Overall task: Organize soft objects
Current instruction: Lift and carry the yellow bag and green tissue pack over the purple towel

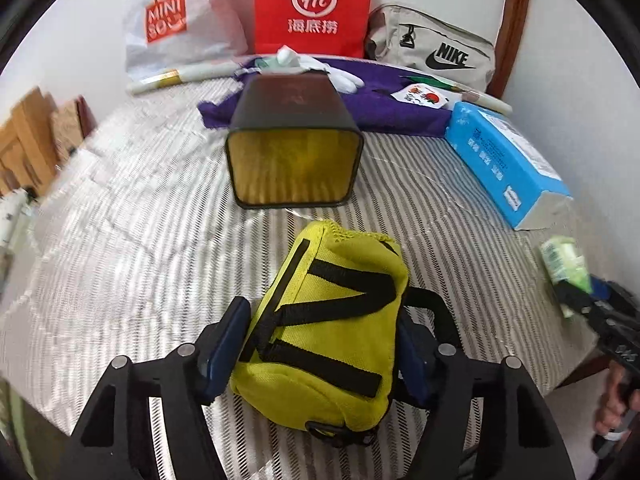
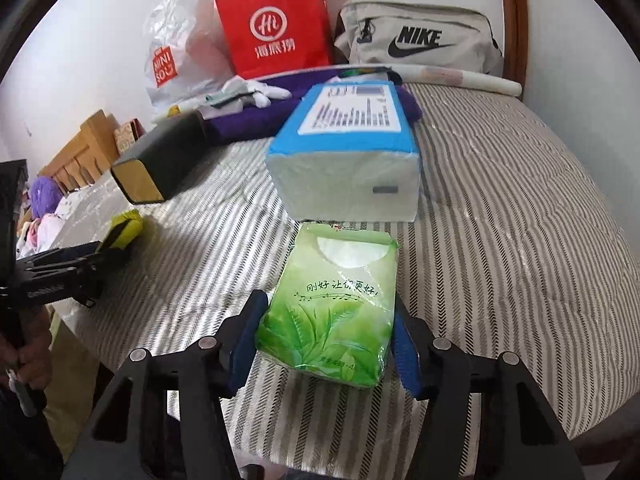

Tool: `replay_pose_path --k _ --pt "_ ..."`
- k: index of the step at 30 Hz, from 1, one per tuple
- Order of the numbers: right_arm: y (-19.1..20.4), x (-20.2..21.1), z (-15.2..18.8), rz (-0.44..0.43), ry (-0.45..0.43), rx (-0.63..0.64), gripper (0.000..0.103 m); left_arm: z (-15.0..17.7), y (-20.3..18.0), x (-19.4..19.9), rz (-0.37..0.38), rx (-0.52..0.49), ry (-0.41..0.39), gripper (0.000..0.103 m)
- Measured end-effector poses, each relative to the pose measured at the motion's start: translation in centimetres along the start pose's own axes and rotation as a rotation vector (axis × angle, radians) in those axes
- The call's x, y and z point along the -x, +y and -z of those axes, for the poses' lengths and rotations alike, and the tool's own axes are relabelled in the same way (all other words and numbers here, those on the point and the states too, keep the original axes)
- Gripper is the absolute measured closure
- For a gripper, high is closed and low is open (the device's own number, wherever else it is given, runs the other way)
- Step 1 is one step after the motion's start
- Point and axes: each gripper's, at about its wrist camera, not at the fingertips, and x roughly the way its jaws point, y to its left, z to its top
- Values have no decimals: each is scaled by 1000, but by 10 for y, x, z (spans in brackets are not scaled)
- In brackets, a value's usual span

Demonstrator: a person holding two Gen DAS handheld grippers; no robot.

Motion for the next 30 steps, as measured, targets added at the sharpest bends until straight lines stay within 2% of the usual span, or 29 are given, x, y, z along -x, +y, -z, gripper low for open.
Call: replay_pose_path --k 1,11,13,19,30 --pt "1 5 -1 -1 -6 4 45 0 -4 3 -17 -18 -8 38" --pt "9 41 -21 -9 -71 35 45 -14 -13 37 23 -43 -50 40" --pt "11 47 -26 -7 -81 41 45 -19 -13 46 10 -46 -72 40" --pt "18 60 -43 -17 -102 65 45 -39 -4 65 64 -3 -104 39" --pt "30 69 -88 -41 -154 114 45 -84 4 75 71 18 -125 39"
